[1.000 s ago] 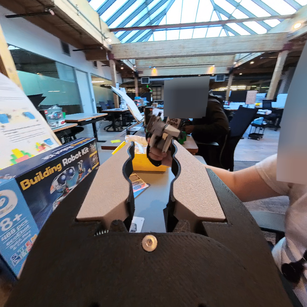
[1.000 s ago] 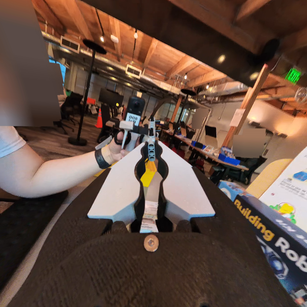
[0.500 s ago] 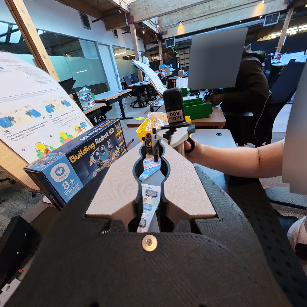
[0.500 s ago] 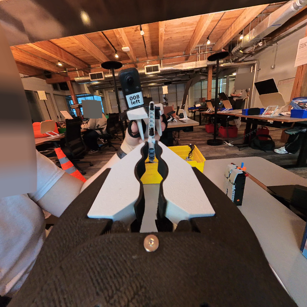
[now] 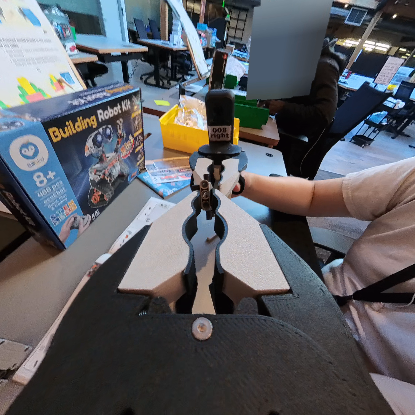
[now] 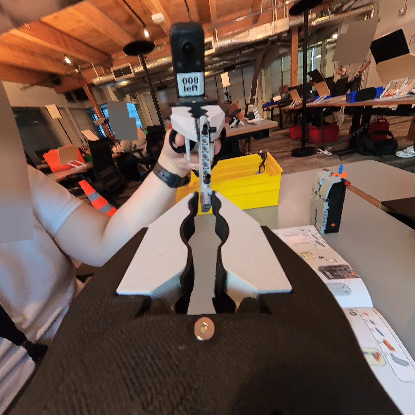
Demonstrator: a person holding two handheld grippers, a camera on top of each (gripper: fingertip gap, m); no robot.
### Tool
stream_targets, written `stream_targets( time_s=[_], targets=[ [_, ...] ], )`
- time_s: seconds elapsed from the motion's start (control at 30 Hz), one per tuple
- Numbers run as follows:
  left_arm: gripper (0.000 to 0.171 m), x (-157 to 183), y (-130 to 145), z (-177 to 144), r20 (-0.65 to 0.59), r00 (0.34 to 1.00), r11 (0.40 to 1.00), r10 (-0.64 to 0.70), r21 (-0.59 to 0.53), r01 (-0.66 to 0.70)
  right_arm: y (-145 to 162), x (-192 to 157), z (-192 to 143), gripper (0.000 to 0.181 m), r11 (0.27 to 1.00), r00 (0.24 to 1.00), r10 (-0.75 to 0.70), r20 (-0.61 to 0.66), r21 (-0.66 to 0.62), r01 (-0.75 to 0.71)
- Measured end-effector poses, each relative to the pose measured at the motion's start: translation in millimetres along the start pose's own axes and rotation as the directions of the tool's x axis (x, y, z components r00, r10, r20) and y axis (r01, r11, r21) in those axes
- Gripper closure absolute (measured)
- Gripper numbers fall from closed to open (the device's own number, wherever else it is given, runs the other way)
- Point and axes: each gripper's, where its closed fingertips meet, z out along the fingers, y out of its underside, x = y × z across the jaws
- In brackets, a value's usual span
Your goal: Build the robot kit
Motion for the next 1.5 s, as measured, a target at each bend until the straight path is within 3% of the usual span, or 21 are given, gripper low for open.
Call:
stream_targets(
  time_s=[0.13,0.27,0.33,0.43,0.6,0.73,0.83,0.97,1.1,1.23,1.5],
  targets=[
    [0.166,-12.9,30.6,3.6,0.038,0.999,0.989,-0.008,-0.146,0.014,8.8,0.0,-0.5,0.136,0.998,0.998,-0.062,0.011,-0.026,0.062],
    [0.166,-6.2,57.3,11.5,-0.015,1.000,0.960,-0.007,-0.281,0.003,22.1,13.9,7.7,0.136,0.988,0.990,-0.104,-0.090,-0.120,0.093],
    [0.166,-5.7,64.0,16.0,-0.020,1.000,0.947,0.008,-0.322,-0.014,35.3,4.5,15.2,0.151,0.980,0.995,-0.095,-0.028,-0.177,0.088],
    [0.166,-4.9,68.2,19.0,-0.032,0.999,0.939,0.012,-0.343,-0.022,41.6,3.9,18.8,0.157,0.982,0.998,-0.061,-0.010,-0.180,0.059],
    [0.166,-5.3,64.6,15.0,-0.061,0.998,0.954,-0.009,-0.300,-0.009,49.5,8.6,19.1,0.174,0.978,1.000,-0.011,-0.016,-0.210,0.008],
    [0.165,-8.8,61.2,12.8,-0.060,0.998,0.962,-0.005,-0.273,-0.012,46.8,10.6,22.2,0.175,0.981,0.999,0.010,-0.031,-0.192,-0.015],
    [0.142,-26.7,32.1,4.8,0.036,0.999,0.995,-0.009,-0.103,0.013,40.0,17.5,19.7,0.175,0.983,0.991,0.129,-0.042,-0.126,-0.134],
    [0.138,-46.8,-13.7,-40.8,0.195,0.979,0.988,-0.061,0.150,0.032,43.5,40.1,15.3,0.175,0.948,0.943,0.316,-0.105,-0.014,-0.319],
    [0.141,-67.5,-35.4,-94.6,0.430,0.887,0.957,-0.169,0.287,0.043,57.1,50.5,23.0,0.176,0.862,0.860,0.506,-0.066,0.065,-0.502],
    [0.144,-74.4,-29.1,-123.4,0.546,0.792,0.946,-0.273,0.303,0.117,74.0,54.3,28.4,0.175,0.807,0.806,0.590,-0.050,0.071,-0.586],
    [0.145,-86.4,-0.5,-139.9,0.693,0.670,0.964,-0.266,0.177,0.200,75.2,60.1,24.3,0.176,0.831,0.827,0.555,-0.088,0.094,-0.548]
  ],
)
